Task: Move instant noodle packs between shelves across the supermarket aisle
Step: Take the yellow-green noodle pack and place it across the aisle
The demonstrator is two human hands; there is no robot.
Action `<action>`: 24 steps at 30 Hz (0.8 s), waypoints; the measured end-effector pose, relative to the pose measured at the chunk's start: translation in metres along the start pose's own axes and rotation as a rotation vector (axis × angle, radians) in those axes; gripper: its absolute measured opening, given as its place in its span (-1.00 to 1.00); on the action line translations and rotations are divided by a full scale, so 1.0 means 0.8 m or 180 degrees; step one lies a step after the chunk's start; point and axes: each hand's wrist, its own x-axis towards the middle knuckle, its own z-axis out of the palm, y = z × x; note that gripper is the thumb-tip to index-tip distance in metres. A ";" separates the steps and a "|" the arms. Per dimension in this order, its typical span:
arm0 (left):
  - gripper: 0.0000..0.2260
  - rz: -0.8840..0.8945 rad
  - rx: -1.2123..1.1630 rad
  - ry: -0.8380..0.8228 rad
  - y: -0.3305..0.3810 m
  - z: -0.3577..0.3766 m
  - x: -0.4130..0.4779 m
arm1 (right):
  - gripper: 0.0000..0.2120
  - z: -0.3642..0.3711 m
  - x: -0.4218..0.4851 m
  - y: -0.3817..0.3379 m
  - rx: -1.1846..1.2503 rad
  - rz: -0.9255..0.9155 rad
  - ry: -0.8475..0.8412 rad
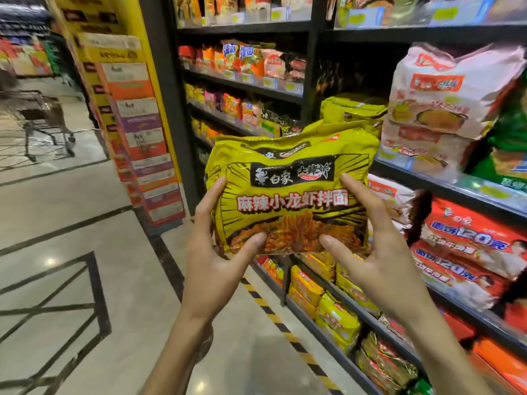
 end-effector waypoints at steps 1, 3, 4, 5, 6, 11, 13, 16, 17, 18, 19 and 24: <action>-0.23 0.0026 0.0012 -0.0060 -0.014 0.001 0.018 | -0.22 0.007 0.013 0.010 -0.0031 0.0036 0.0038; -0.22 0.0067 0.0001 -0.0140 -0.044 0.004 0.056 | -0.24 0.022 0.042 0.031 -0.0051 0.0087 0.0124; -0.22 0.0099 -0.0032 -0.0176 -0.059 0.006 0.077 | -0.26 0.028 0.058 0.042 -0.0049 0.0097 0.0169; -0.22 0.0131 -0.0056 -0.0229 -0.073 0.010 0.098 | -0.28 0.034 0.075 0.052 -0.0063 0.0109 0.0213; -0.23 0.0166 -0.0049 -0.0287 -0.085 0.014 0.119 | -0.28 0.039 0.093 0.063 -0.0086 0.0128 0.0262; -0.22 0.0394 -0.0022 -0.0405 -0.137 0.037 0.223 | -0.26 0.061 0.182 0.116 -0.0178 0.0173 0.0584; -0.23 0.0438 0.0001 -0.0429 -0.158 0.046 0.259 | -0.26 0.068 0.211 0.133 -0.0228 0.0150 0.0658; -0.22 0.0536 -0.0107 -0.0538 -0.180 0.065 0.309 | -0.25 0.071 0.243 0.154 -0.0383 0.0130 0.0893; -0.22 0.0568 -0.0128 -0.0610 -0.187 0.074 0.324 | -0.24 0.070 0.252 0.161 -0.0434 0.0130 0.0969; -0.22 0.0608 -0.0169 -0.0676 -0.194 0.084 0.339 | -0.24 0.067 0.260 0.171 -0.0470 0.0122 0.1041; -0.22 0.0647 -0.0237 -0.0741 -0.200 0.096 0.353 | -0.24 0.064 0.267 0.180 -0.0512 0.0107 0.1108; -0.26 0.0799 -0.0427 -0.0971 -0.223 0.155 0.418 | -0.22 0.041 0.306 0.216 -0.0940 0.0200 0.1354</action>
